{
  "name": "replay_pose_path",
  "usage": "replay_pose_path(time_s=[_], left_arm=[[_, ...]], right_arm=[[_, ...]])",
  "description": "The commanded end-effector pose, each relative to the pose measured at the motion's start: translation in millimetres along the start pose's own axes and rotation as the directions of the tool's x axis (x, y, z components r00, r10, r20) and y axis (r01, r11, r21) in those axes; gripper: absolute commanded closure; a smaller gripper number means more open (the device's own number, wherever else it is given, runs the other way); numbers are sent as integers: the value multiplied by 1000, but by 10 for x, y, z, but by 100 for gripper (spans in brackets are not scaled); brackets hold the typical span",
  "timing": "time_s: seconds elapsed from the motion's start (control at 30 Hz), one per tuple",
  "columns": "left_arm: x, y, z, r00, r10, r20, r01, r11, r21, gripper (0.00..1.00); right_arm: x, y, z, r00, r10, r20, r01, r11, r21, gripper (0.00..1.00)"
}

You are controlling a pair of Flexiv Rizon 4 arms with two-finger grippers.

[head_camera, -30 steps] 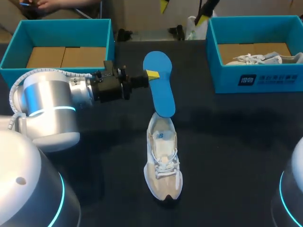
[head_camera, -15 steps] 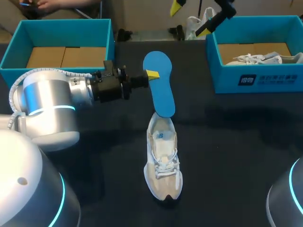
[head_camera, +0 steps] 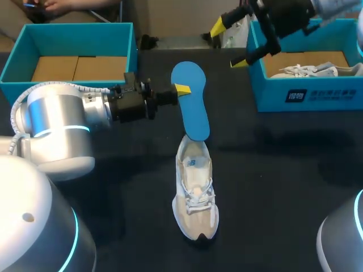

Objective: Take the shoe out of the shoebox, open the shoe tongue, remove and reinsert the insole, then place the shoe into the shoebox

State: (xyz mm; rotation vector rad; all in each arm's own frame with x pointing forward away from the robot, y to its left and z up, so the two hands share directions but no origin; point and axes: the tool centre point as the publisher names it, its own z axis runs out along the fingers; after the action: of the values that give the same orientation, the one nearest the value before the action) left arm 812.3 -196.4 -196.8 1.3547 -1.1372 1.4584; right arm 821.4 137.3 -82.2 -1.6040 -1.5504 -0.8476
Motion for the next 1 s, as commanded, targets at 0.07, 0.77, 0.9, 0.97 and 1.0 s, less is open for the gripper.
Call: replay_pose_path(time_s=[0.07,0.77,0.9,0.97,1.0], left_arm=[[-5,10,13,1000,1,0,-1,1000,4,100],[63,-168,-62,946,313,-81,-311,949,47,100],[86,-214,-103,857,504,-111,-500,864,64,100],[101,-239,-128,806,581,-116,-576,814,71,100],[113,-254,-140,773,622,-123,-615,783,94,100]], right_arm=[[-175,-15,47,946,-3,-324,-4,1000,-21,0],[-389,33,152,925,-7,-379,-1,1000,-21,0],[-417,25,161,922,2,-387,-7,1000,-11,0],[-431,25,162,920,7,-391,-9,1000,-3,0],[-431,24,161,920,10,-391,-10,1000,3,0]])
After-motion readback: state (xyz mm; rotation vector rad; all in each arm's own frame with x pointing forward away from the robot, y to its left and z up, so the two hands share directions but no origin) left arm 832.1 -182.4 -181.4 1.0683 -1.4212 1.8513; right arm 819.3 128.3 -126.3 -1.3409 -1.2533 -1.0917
